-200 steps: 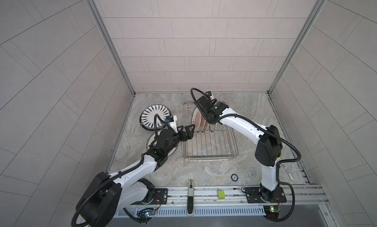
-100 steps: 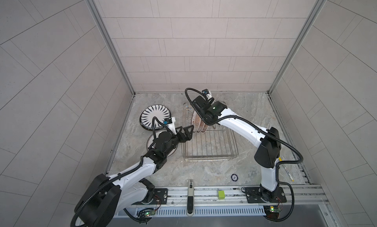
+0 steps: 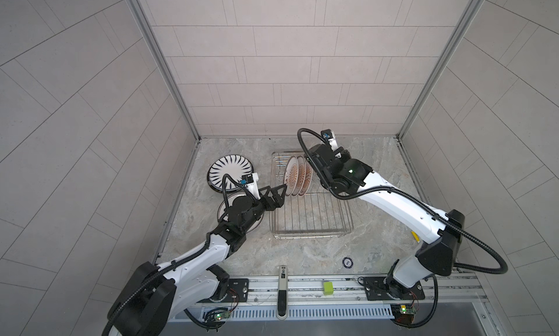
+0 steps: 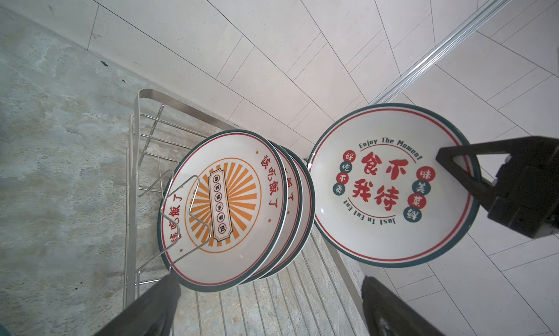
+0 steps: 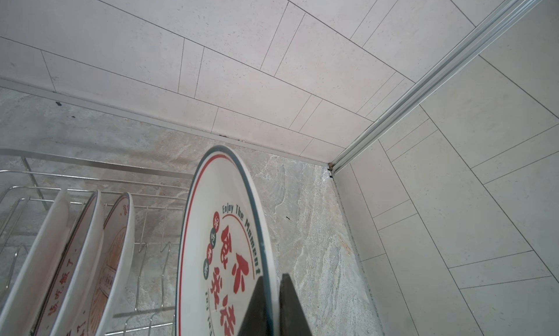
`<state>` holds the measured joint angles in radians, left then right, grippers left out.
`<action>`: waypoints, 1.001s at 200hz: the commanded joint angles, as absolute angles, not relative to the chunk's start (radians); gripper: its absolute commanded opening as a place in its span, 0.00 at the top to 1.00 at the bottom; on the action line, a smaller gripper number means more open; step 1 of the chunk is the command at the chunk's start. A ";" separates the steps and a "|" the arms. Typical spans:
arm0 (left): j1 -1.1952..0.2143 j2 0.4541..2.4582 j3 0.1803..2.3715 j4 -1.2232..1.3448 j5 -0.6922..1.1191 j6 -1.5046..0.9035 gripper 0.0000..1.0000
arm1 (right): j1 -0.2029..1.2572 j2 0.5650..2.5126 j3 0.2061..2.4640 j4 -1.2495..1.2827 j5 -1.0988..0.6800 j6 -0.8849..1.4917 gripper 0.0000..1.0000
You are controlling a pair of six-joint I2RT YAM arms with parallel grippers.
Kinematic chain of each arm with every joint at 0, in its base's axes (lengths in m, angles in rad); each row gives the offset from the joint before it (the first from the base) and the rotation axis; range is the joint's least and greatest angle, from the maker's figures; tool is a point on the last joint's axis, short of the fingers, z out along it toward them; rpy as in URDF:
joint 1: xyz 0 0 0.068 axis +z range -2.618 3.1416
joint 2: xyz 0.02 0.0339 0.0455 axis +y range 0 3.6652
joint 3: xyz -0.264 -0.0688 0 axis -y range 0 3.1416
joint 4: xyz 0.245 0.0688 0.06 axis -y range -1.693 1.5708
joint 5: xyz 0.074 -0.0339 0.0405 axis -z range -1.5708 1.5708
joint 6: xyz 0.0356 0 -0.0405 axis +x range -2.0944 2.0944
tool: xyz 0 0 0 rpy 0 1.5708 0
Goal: Unload the plates from the dish rack
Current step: Pick up the plate from the dish rack, then place the plate on the plate.
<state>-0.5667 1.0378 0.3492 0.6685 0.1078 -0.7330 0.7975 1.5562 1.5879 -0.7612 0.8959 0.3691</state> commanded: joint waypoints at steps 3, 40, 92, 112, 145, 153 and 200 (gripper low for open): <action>-0.580 0.997 0.337 0.704 0.090 -0.732 0.00 | 0.787 1.427 1.487 -0.601 0.810 0.337 0.99; -0.611 0.934 0.361 0.615 0.050 -0.673 0.00 | 0.750 1.247 1.323 -0.507 0.728 0.343 1.00; -0.642 0.927 0.406 0.558 0.099 -0.640 0.00 | 0.515 1.048 1.079 -0.337 0.182 0.412 1.00; -0.649 0.924 0.421 0.533 0.105 -0.633 0.00 | 0.462 1.017 1.030 -0.296 0.057 0.437 1.00; -0.653 0.942 0.450 0.512 0.155 -0.621 0.00 | 0.377 0.972 0.962 -0.221 -0.157 0.490 1.00; -0.653 0.945 0.462 0.497 0.190 -0.613 0.00 | 0.355 0.958 0.936 -0.188 -0.206 0.511 1.00; -0.653 0.931 0.474 0.430 0.157 -0.611 0.00 | 0.314 0.899 0.856 -0.113 -0.286 0.597 1.00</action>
